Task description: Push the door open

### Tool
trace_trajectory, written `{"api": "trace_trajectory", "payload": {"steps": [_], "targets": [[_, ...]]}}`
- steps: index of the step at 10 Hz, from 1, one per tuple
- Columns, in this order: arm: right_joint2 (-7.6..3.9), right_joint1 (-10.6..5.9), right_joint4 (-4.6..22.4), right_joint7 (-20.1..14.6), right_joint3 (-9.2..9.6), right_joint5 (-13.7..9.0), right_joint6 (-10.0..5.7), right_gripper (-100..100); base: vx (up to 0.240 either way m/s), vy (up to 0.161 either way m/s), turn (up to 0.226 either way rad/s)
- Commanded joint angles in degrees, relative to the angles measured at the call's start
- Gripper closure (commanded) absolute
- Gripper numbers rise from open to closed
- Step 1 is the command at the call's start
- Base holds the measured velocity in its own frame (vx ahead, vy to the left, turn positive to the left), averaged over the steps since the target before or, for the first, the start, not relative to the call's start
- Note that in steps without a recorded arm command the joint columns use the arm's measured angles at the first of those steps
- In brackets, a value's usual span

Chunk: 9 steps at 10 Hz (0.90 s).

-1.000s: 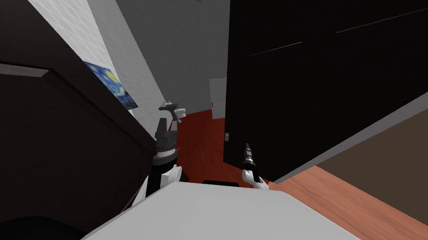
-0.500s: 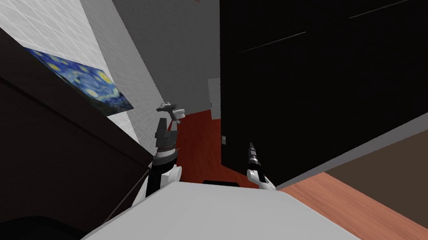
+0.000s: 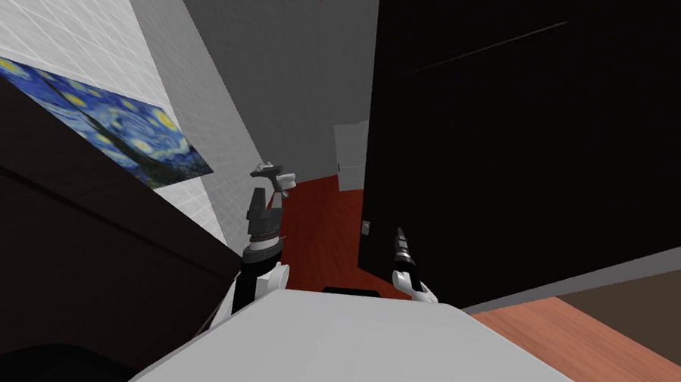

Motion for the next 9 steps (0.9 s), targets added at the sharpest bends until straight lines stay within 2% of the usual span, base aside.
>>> {"api": "trace_trajectory", "payload": {"steps": [1,3,8,9], "targets": [[0.88,-0.52,0.41,-0.17,0.11,0.04,-0.19,-100,0.107,0.158,0.040],[2.50,-0.55,0.47,-0.13,0.04,0.02,-0.27,-100,0.094,0.158,0.042],[7.71,-0.59,0.59,-0.05,-0.09,-0.01,-0.41,-100,0.068,0.135,0.032],[7.24,-0.02,-0.42,0.12,-0.01,0.04,-0.11,-100,0.018,0.056,-0.001]]}}
